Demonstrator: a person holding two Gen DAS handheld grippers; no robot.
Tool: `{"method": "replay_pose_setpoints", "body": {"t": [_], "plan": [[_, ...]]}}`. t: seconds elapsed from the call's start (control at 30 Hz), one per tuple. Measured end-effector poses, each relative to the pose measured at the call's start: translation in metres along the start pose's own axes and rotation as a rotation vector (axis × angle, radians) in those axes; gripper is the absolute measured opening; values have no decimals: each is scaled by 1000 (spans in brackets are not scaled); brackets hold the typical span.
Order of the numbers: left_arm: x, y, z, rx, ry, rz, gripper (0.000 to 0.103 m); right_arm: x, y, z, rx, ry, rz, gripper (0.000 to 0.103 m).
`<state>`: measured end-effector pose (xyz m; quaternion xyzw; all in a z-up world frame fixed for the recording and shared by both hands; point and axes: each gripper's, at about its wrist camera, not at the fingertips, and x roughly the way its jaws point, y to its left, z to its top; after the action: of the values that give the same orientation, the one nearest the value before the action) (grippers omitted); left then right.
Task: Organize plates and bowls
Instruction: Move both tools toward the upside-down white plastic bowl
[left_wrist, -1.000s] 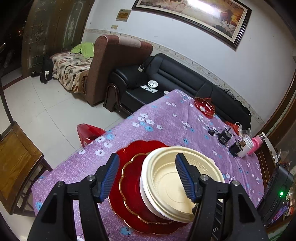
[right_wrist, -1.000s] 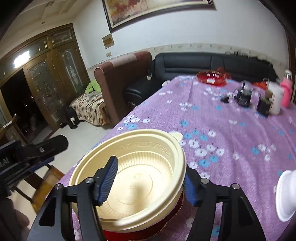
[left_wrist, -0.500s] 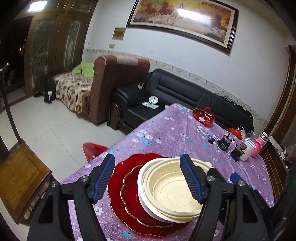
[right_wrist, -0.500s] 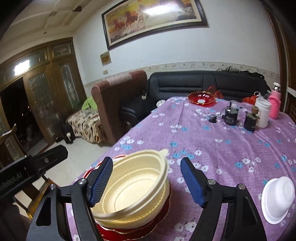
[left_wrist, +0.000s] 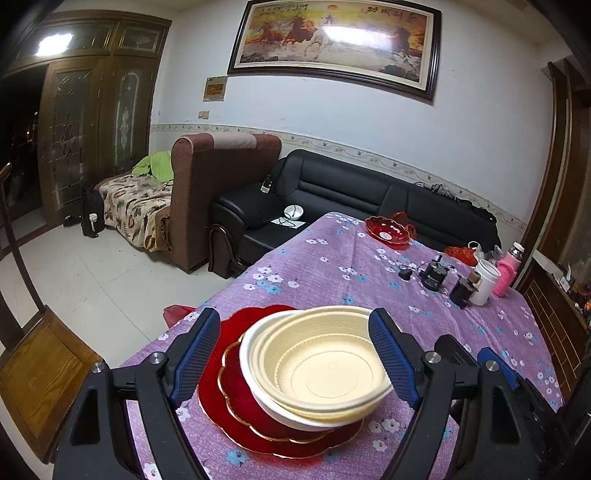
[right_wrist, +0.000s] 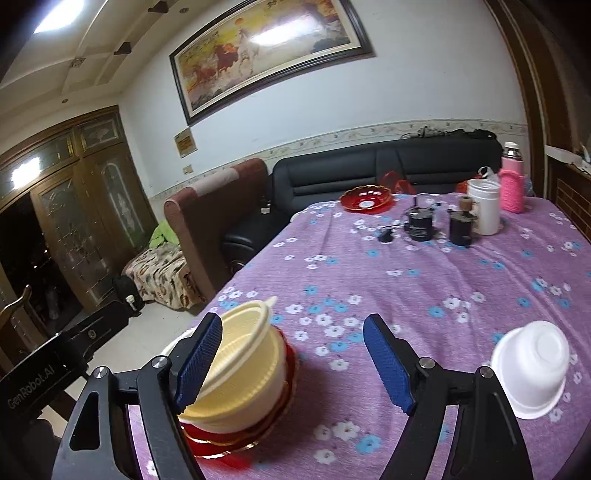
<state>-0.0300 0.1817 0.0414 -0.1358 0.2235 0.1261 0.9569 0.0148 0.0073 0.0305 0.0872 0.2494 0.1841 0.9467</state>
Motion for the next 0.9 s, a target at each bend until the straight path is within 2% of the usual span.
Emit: {"method": "replay_pose_setpoints", "body": {"t": [0.37, 0.9], "plan": [[-12, -39, -17, 94, -24, -11, 94, -20, -34, -17, 77, 8, -38, 84], [-3, -74, -42, 193, 31, 52, 95, -35, -54, -35, 72, 21, -78, 85]]}}
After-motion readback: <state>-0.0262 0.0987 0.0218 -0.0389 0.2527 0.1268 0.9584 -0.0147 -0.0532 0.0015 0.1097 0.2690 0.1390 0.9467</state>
